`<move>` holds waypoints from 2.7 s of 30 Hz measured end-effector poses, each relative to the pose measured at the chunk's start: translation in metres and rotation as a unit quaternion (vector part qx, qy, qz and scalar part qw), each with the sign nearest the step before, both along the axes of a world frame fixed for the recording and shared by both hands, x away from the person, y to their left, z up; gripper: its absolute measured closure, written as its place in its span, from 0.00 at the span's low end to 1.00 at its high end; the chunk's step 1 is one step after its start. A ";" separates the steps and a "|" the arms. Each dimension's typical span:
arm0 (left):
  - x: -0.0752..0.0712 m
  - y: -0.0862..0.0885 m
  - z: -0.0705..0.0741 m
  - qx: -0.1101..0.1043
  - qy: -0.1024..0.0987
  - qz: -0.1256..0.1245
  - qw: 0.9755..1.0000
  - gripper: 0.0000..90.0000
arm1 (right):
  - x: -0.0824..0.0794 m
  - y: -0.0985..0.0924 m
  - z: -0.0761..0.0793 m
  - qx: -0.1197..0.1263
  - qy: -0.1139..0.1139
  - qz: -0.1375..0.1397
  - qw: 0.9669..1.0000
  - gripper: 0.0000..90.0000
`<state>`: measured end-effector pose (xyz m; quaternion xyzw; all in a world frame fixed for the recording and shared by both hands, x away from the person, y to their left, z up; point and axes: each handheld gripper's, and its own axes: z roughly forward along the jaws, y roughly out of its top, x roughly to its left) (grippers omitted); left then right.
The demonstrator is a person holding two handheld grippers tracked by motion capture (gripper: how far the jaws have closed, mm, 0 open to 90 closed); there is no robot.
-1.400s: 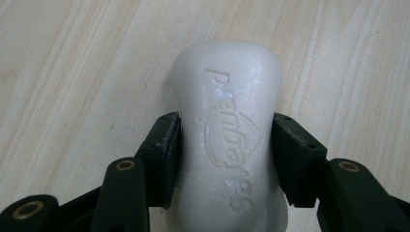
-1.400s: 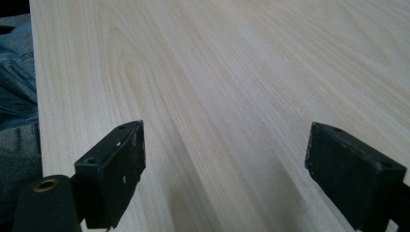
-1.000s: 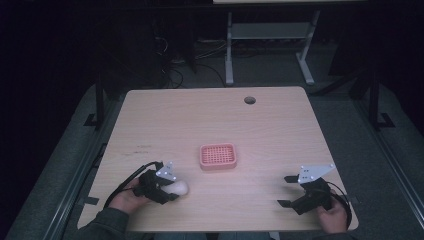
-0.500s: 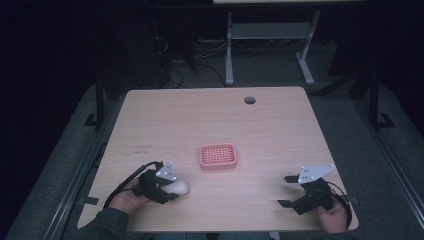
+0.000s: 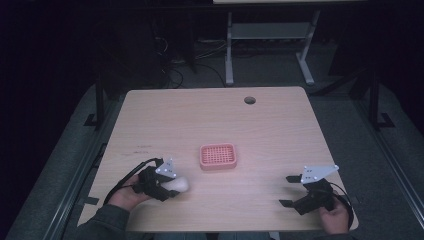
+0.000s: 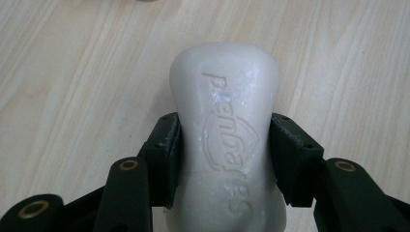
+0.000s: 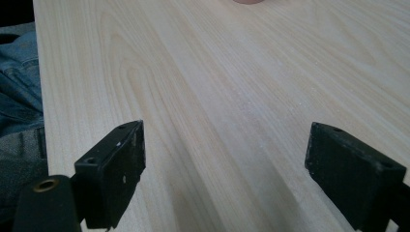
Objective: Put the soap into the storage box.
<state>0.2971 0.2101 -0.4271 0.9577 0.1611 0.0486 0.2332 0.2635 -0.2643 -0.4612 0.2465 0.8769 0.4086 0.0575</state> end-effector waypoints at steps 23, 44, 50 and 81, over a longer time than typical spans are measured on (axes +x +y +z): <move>0.020 -0.027 0.019 -0.009 -0.001 -0.024 1.000 0.55 | -0.002 -0.002 0.001 0.008 -0.001 -0.002 1.000 0.16; 0.042 -0.056 0.027 0.003 0.002 -0.037 0.999 0.55 | -0.002 -0.001 0.002 0.010 -0.005 0.005 1.000 0.16; 0.050 -0.061 0.031 0.003 -0.001 -0.038 0.999 0.55 | -0.002 -0.002 0.002 0.012 -0.006 0.004 1.000 0.16; 0.076 -0.092 0.042 0.020 -0.006 -0.059 0.998 0.55 | -0.002 -0.005 0.003 0.016 -0.010 0.002 1.000 0.16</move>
